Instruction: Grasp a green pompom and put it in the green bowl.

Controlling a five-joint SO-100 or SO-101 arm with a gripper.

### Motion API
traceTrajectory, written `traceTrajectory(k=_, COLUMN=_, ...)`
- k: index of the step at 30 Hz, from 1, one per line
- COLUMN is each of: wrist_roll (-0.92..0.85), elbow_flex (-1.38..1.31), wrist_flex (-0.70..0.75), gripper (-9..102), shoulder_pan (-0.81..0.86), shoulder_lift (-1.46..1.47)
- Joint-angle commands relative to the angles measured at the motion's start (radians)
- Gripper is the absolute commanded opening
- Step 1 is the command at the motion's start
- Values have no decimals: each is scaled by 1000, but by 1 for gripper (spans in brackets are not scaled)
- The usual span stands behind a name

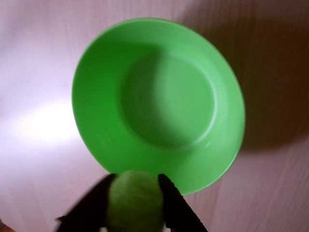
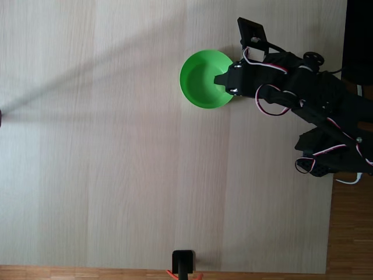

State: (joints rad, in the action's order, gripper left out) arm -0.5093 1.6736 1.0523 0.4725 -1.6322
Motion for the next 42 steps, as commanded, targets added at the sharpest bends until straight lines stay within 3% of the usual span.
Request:
traceTrajectory(k=1, wrist_roll=-12, elbow_flex=-29, wrist_flex=-12, gripper=19, shoulder_pan=2, shoulder_lift=-14)
traceTrajectory(k=9, wrist_roll=-43, elbow_flex=-29, wrist_flex=0, gripper=27, shoulder_pan=-6, shoulder_lift=-26)
traceTrajectory(k=18, wrist_roll=-26, elbow_flex=34, wrist_flex=6, gripper=27, shoulder_pan=-201, shoulder_lift=-307)
traceTrajectory(k=22, wrist_roll=0, elbow_flex=175, wrist_flex=3, gripper=21, shoulder_pan=-278, shoulder_lift=-449)
traceTrajectory(k=29, wrist_roll=156, elbow_flex=397, wrist_flex=-12, gripper=-2, shoulder_pan=-373, shoulder_lift=-663)
traceTrajectory(k=42, wrist_roll=195, elbow_flex=756, wrist_flex=-12, gripper=1, shoulder_pan=-557, shoulder_lift=-1103)
